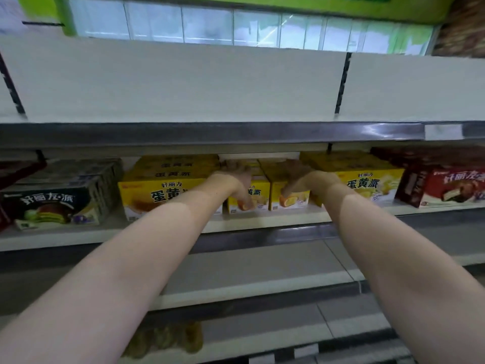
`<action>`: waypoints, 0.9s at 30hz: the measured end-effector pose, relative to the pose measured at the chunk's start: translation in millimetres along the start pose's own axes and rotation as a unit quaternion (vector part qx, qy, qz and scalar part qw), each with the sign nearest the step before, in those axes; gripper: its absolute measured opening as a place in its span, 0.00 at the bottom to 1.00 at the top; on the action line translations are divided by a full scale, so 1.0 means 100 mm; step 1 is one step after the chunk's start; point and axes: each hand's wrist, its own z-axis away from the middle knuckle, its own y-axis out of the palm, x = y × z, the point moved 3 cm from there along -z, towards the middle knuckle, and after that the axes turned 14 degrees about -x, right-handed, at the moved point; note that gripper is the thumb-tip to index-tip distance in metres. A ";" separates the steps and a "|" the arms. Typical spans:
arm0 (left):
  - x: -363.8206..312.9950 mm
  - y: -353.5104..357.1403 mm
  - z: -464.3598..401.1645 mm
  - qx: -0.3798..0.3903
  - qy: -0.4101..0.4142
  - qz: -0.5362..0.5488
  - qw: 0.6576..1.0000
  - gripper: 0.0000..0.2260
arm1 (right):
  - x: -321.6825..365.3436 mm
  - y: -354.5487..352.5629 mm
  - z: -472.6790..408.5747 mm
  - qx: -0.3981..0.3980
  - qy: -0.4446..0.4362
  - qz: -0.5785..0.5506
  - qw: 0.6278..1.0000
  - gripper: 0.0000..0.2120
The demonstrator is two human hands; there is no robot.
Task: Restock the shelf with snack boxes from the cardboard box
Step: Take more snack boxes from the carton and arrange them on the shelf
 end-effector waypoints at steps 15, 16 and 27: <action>-0.16 0.11 -0.18 -0.012 -0.004 0.016 1.000 0.41 | 0.14 -0.09 0.03 -0.114 -0.145 0.032 0.982 0.37; -0.15 0.14 -0.21 -0.013 -0.010 0.024 1.000 0.42 | 0.14 -0.09 0.00 -0.115 -0.146 0.037 0.982 0.37; -0.14 0.17 -0.18 -0.058 -0.026 0.094 0.994 0.38 | 0.19 -0.09 0.01 -0.114 -0.154 0.014 0.981 0.35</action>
